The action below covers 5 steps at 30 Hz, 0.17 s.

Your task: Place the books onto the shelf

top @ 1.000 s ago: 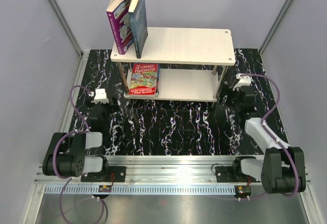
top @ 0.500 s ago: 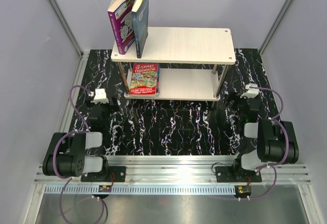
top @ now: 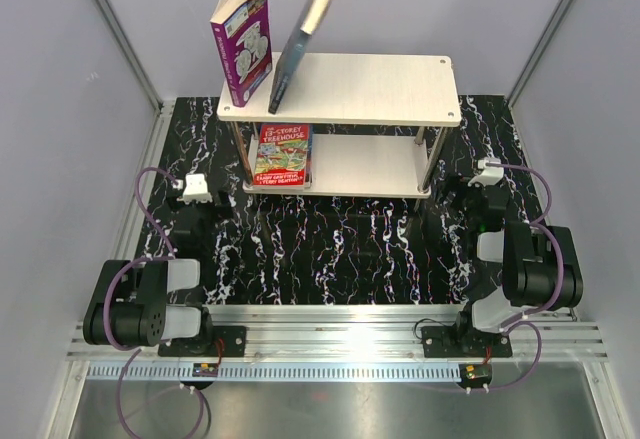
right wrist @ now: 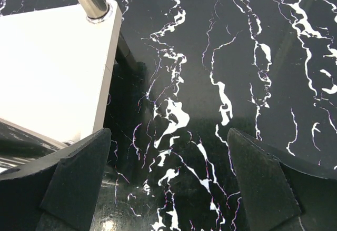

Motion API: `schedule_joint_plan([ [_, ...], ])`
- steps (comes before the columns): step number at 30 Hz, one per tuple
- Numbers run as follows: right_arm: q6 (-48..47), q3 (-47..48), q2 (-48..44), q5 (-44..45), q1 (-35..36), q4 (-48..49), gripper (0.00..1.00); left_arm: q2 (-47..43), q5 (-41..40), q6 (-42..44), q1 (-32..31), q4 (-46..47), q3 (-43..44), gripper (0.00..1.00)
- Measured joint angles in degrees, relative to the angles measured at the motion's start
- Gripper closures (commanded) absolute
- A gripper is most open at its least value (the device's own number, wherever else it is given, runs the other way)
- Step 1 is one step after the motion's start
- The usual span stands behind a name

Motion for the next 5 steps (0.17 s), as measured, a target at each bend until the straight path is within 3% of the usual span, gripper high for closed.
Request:
schedule_joint_plan([
  [5, 0.0, 0.1, 0.0, 0.0, 0.0, 0.0, 0.0, 0.0, 0.0, 0.0, 0.0, 0.0, 0.0, 0.01],
])
